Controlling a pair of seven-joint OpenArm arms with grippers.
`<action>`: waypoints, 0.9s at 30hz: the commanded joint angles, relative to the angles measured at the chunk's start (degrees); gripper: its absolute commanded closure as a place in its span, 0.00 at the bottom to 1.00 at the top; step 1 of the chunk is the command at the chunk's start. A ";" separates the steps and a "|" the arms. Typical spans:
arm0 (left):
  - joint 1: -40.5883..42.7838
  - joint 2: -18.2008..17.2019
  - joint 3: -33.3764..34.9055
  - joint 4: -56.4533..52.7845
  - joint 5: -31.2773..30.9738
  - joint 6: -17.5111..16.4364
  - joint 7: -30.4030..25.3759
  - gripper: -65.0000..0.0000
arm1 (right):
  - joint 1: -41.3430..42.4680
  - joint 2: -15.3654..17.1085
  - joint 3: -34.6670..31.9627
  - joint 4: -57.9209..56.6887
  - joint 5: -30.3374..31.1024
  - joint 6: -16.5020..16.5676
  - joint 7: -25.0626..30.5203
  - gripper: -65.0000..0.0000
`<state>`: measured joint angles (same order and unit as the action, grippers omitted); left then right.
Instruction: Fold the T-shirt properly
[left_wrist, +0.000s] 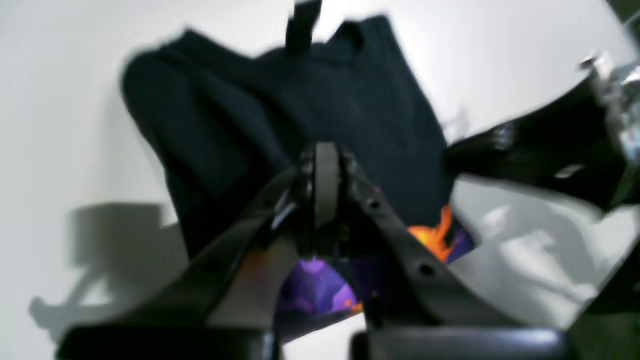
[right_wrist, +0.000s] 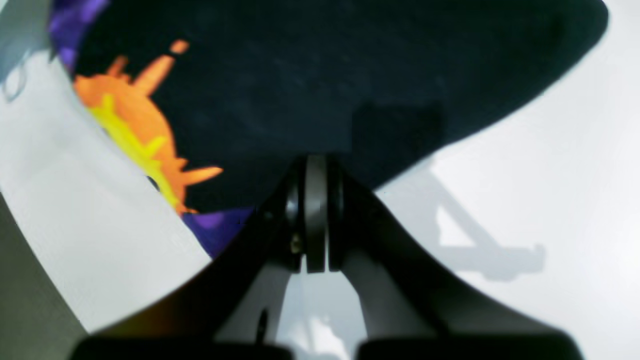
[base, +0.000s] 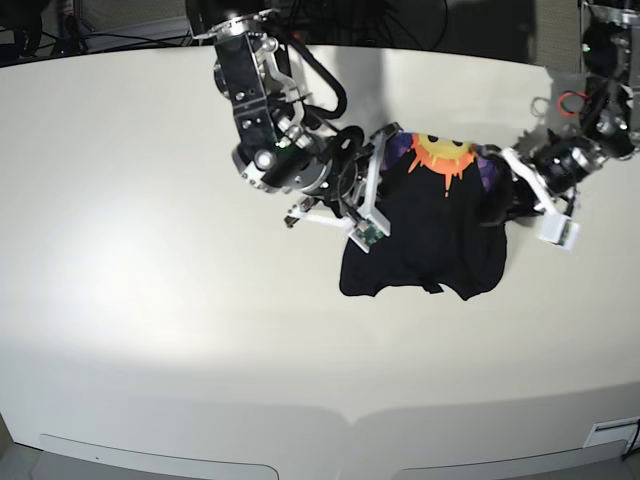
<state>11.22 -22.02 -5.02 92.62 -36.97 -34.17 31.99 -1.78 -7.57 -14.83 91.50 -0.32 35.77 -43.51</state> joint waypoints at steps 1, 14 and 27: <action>-0.48 -0.22 -0.52 -0.11 1.22 -0.02 -2.23 1.00 | 0.74 -0.02 -0.13 1.07 0.35 -0.20 0.70 1.00; 2.80 0.96 -0.52 -16.52 3.21 3.28 -12.92 1.00 | -0.68 1.86 -0.13 2.58 2.95 -0.17 -0.92 1.00; 6.82 -1.05 -1.38 2.99 -8.02 1.11 -7.72 1.00 | -10.34 6.78 -0.13 28.57 6.49 -2.84 -6.73 1.00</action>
<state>18.26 -22.20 -5.74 95.07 -44.51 -32.93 25.52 -12.78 -0.19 -14.85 118.87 5.21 32.99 -51.75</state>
